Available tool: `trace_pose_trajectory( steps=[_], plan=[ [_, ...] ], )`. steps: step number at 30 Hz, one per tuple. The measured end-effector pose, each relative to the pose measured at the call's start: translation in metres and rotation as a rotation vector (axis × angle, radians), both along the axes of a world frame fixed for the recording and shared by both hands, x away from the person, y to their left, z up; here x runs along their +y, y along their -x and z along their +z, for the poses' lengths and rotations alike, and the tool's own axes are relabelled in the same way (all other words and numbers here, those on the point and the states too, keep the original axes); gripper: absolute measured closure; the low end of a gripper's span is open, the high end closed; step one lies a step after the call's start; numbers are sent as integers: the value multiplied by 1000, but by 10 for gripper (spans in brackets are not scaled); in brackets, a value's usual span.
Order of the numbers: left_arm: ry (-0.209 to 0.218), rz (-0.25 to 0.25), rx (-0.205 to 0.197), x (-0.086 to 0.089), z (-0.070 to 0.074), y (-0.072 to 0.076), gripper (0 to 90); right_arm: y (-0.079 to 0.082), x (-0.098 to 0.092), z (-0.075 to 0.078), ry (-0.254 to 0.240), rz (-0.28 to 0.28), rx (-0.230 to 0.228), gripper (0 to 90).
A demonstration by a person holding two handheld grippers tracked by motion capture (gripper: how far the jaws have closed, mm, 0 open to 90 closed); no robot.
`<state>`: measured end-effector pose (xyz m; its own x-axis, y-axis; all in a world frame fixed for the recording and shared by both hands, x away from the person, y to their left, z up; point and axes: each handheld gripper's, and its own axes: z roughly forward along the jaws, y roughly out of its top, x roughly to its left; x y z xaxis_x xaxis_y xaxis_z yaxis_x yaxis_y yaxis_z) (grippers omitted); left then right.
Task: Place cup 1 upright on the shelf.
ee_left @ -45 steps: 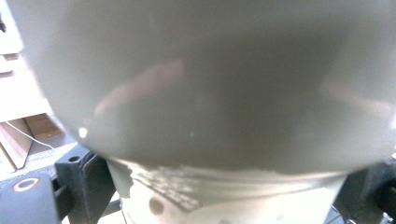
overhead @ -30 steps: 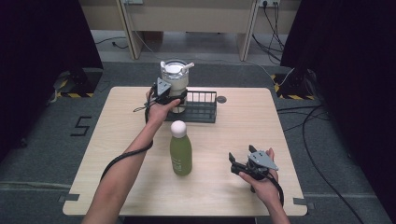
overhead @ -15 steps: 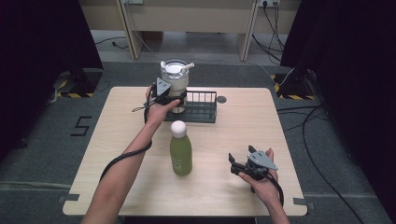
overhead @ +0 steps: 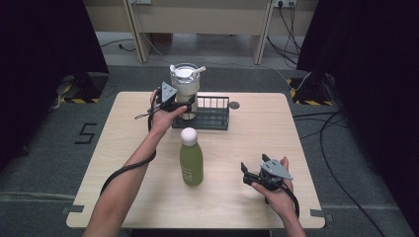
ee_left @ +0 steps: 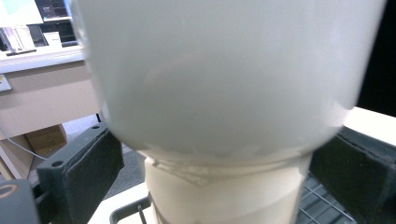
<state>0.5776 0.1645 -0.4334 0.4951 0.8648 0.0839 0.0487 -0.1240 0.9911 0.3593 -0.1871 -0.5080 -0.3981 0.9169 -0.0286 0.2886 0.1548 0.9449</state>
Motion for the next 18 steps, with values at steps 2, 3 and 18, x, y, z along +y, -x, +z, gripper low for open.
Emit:
trace_pose_trajectory(
  steps=[2, 3, 18],
  plan=[
    [-1, -2, -3, 1, 1, 3, 35, 0, 0, 0, -1, -1, 1, 146],
    [-2, -4, -5, 2, 2, 4, 35, 0, 1, 0, -1, 0, 3, 146],
    [-21, 3, -15, 19, 3, 21, 40, 0, 3, 1, 1, 2, -3, 146]
  ],
)
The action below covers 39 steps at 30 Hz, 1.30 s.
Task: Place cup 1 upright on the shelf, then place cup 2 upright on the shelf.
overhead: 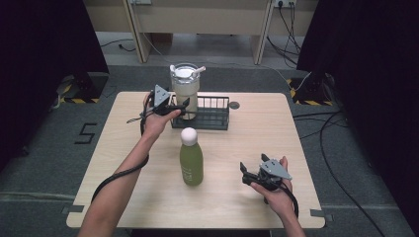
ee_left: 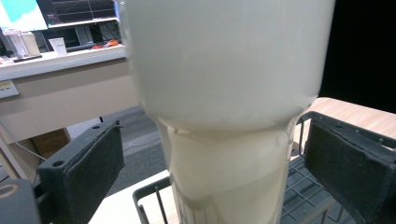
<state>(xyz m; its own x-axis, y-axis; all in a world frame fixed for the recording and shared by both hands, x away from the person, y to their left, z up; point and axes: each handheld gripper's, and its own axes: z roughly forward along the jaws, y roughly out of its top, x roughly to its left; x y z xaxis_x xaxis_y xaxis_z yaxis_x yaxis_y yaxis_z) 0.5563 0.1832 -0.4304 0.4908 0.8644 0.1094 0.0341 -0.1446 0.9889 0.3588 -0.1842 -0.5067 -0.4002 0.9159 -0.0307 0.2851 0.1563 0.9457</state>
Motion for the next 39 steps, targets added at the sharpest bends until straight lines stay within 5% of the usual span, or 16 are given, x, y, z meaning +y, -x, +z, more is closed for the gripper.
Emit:
trace_pose_trajectory(
  steps=[18, 39],
  plan=[
    [-22, -5, -16, 21, -10, 38, 50, 4, 6, 6, -10, 25, -15, 146],
    [4, 18, -31, 37, -15, 62, 57, 11, 11, 18, -17, 54, -61, 145]
  ],
)
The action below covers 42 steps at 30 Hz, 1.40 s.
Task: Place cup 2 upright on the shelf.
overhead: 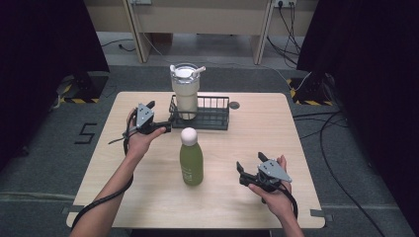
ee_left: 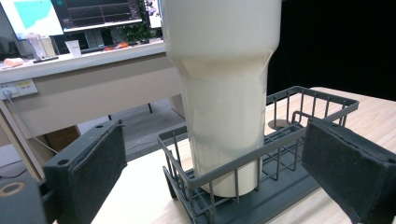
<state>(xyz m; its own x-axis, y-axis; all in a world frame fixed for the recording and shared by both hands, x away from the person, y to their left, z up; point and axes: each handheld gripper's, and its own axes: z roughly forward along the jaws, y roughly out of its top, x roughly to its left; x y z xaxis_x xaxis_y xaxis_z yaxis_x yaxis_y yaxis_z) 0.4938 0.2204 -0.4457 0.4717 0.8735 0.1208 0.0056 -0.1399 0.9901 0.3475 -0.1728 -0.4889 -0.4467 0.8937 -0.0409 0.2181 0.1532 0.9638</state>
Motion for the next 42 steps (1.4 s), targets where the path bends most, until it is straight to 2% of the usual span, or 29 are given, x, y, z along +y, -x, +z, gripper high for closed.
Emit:
trace_pose_trajectory(
  steps=[6, 10, 15, 20, 22, 29, 36, 42],
  plan=[
    [0, 2, -6, 1, 1, 4, 57, 5, 4, 6, -7, 43, -18, 138],
    [-7, 10, 2, 5, -2, 8, 60, 7, 7, 12, -17, 68, -43, 84],
    [-4, 16, 7, 11, -4, 13, 61, 10, 12, 15, -1, 80, -63, 32],
    [1, 24, 9, 18, -7, 24, 61, 14, 22, 24, 3, 97, -94, 7],
    [6, 28, 8, 21, -7, 28, 61, 17, 30, 30, 2, 121, -110, 5],
    [9, 31, 15, 28, -14, 42, 61, 19, 53, 34, -7, 184, -117, 8],
    [1, 27, 27, 31, -23, 52, 62, 18, 69, 38, -22, 224, -119, 12],
    [-8, 34, 26, 36, -26, 59, 63, 17, 81, 40, -35, 257, -118, 19]
  ],
)
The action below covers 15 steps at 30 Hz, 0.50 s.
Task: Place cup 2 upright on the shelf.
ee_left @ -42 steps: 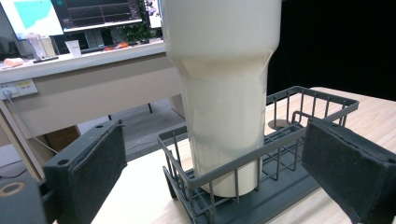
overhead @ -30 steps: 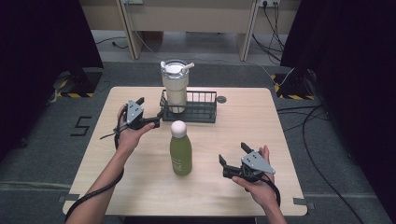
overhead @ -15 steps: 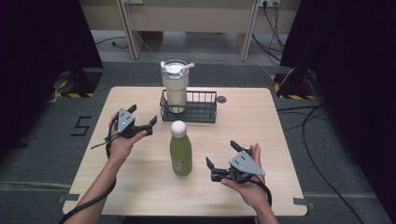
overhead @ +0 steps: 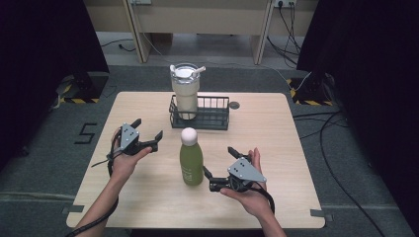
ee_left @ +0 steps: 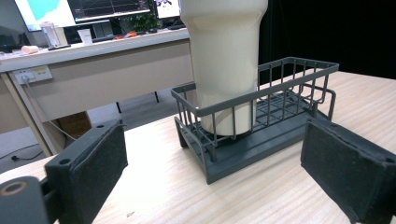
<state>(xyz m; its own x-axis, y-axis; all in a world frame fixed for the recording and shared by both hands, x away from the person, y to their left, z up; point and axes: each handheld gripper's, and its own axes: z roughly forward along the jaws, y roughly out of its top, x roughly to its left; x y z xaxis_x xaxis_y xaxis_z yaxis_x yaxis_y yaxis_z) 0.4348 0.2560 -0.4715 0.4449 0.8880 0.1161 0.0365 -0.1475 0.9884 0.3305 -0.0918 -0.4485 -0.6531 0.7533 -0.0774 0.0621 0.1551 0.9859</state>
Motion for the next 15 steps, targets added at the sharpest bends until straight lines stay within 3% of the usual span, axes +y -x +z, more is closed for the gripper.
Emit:
trace_pose_trajectory(
  steps=[15],
  plan=[
    [3, 15, 3, 8, -3, 5, 62, -6, 32, 0, -5, 91, 12, 39]
  ],
)
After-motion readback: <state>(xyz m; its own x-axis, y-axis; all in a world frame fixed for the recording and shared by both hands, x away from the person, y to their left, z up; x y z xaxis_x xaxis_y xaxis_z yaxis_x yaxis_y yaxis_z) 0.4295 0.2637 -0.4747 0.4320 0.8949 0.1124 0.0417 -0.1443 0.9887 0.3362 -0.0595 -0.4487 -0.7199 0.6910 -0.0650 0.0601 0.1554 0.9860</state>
